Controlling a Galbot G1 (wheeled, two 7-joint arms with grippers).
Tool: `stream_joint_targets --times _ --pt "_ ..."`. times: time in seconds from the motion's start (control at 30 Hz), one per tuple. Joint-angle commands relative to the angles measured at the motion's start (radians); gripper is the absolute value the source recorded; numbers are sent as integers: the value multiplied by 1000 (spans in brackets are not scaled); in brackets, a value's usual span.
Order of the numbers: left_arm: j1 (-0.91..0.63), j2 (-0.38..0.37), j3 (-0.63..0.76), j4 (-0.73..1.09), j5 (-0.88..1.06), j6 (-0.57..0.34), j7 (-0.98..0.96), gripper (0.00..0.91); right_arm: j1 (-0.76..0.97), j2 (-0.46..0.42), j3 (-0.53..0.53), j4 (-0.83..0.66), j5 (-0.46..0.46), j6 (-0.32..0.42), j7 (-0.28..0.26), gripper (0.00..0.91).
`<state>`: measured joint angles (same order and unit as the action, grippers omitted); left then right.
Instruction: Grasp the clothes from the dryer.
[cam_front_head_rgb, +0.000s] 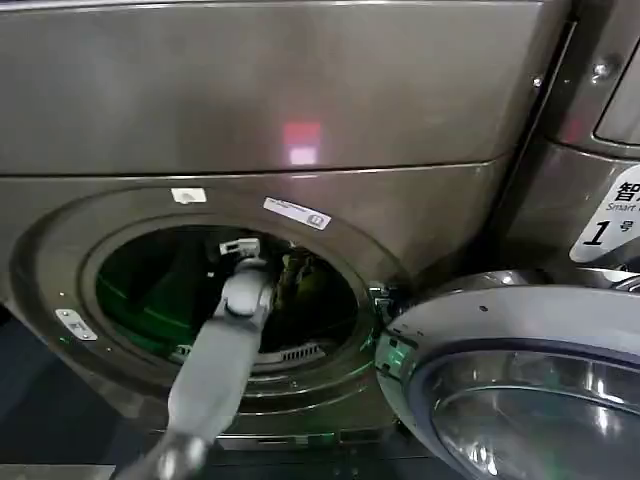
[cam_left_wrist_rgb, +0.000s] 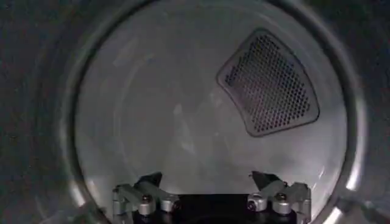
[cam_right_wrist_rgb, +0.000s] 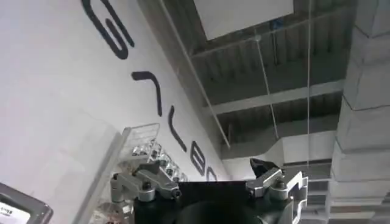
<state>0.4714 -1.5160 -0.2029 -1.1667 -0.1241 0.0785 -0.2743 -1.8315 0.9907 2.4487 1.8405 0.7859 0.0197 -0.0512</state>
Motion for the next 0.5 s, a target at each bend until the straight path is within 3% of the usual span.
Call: stream_joint_targets --times 0.03,0.27,0.5 --pt "-187 -6 8 282 15 66 294 907 2 -2 0 1 2 2 -4 907" --pt "-284 20 63 398 117 46 770 907 -5 -3 7 -4 1 1 -6 907" --pt "-413 19 116 643 233 -125 1125 907 -12 -9 15 -8 1 2 -9 907"
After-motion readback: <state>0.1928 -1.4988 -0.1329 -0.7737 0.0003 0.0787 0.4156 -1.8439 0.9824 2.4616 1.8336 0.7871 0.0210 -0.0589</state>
